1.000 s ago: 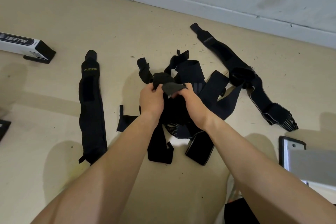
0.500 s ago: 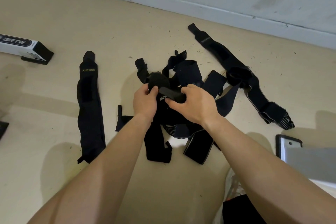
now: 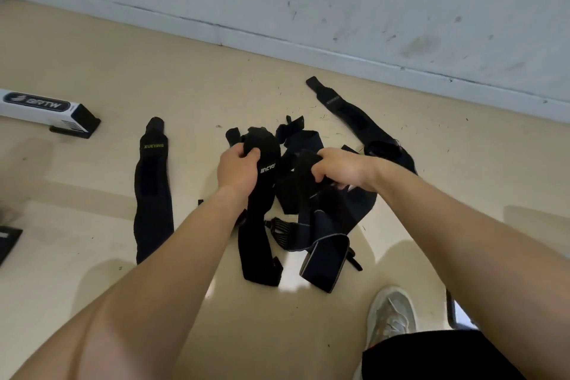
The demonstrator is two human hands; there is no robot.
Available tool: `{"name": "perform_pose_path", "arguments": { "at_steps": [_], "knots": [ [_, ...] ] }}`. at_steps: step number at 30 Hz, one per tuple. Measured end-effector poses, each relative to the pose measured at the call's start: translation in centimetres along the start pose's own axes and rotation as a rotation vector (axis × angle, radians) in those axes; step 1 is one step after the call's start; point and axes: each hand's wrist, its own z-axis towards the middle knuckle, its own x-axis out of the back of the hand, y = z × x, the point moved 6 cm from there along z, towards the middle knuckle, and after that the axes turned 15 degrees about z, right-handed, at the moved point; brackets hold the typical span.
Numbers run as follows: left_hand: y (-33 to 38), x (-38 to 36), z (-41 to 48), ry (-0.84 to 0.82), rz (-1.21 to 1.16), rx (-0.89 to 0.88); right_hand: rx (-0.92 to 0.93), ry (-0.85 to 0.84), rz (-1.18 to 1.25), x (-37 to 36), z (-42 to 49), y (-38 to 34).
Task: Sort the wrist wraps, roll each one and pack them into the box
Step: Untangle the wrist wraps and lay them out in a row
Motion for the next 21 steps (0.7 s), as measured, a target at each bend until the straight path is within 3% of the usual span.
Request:
{"name": "perform_pose_path", "arguments": {
  "at_steps": [2, 7, 11, 21],
  "knots": [
    [1.6, 1.0, -0.4, 0.003, 0.014, -0.031, 0.057, -0.001, 0.015, 1.0, -0.9, -0.8],
    [4.7, 3.8, -1.8, -0.012, -0.027, -0.061, 0.27, 0.242, 0.076, 4.3, -3.3, -3.3],
    [6.5, 5.5, -3.0, -0.018, -0.025, -0.092, 0.388, 0.323, 0.157, 5.2, -5.2, -4.5],
    [10.1, 9.0, -6.7, -0.102, -0.019, -0.169, 0.497, 0.341, 0.371, 5.9, -10.7, -8.4]
  ]
}}
